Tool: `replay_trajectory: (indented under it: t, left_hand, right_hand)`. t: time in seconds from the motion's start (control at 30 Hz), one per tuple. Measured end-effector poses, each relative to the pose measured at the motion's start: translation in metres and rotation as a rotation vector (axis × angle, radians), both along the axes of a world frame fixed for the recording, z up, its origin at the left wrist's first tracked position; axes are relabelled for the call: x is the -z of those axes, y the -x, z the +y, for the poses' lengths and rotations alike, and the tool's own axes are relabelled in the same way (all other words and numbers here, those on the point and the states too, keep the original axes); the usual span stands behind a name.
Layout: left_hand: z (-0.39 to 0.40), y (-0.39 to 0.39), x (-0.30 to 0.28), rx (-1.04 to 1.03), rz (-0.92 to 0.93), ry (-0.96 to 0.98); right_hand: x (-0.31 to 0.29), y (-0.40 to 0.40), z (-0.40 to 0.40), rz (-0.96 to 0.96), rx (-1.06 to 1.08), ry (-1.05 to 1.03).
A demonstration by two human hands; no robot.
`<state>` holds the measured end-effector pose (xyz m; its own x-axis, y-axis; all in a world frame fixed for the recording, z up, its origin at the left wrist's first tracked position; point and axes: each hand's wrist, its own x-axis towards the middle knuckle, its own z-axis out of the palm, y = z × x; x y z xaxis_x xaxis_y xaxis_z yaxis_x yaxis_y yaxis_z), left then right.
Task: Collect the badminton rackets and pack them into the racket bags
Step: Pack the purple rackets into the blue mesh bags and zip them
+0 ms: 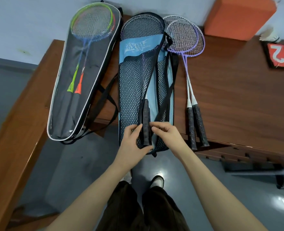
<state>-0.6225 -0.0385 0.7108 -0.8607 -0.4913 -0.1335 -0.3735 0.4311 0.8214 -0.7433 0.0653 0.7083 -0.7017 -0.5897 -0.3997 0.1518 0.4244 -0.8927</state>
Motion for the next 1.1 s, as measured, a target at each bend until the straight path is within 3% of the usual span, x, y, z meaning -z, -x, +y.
replay_trajectory:
  t: [0.1, 0.23, 0.3, 0.4, 0.43, 0.7, 0.97, 1.1]
  left_hand:
    - [0.000, -0.001, -0.007, -0.045, 0.059, -0.023]
    - [-0.005, -0.005, -0.019, -0.110, 0.106, -0.048]
    - [-0.009, -0.006, -0.026, -0.120, 0.116, -0.055]
    - [-0.016, -0.008, -0.034, -0.107, 0.122, -0.058]
    - [-0.017, -0.009, -0.036, -0.104, 0.120, -0.056]
    - [-0.024, -0.011, -0.048, -0.119, 0.128, -0.094]
    - [-0.025, -0.009, -0.047, -0.125, 0.138, -0.063]
    - [-0.021, -0.001, -0.046, -0.120, 0.144, -0.047]
  right_hand:
    - [0.008, 0.000, 0.007, 0.111, 0.139, -0.094]
    - [0.018, -0.012, 0.011, -0.009, 0.275, -0.231]
    - [0.020, -0.019, 0.007, -0.145, 0.283, -0.213]
    - [0.017, -0.021, -0.003, -0.492, 0.370, -0.008]
    - [0.016, -0.020, -0.006, -0.523, 0.398, 0.038]
    - [0.001, 0.018, -0.045, -0.329, 0.578, 0.067]
    - [-0.010, 0.022, -0.023, -0.452, 0.714, 0.204]
    - [-0.017, 0.020, 0.001, -0.563, 0.597, 0.291]
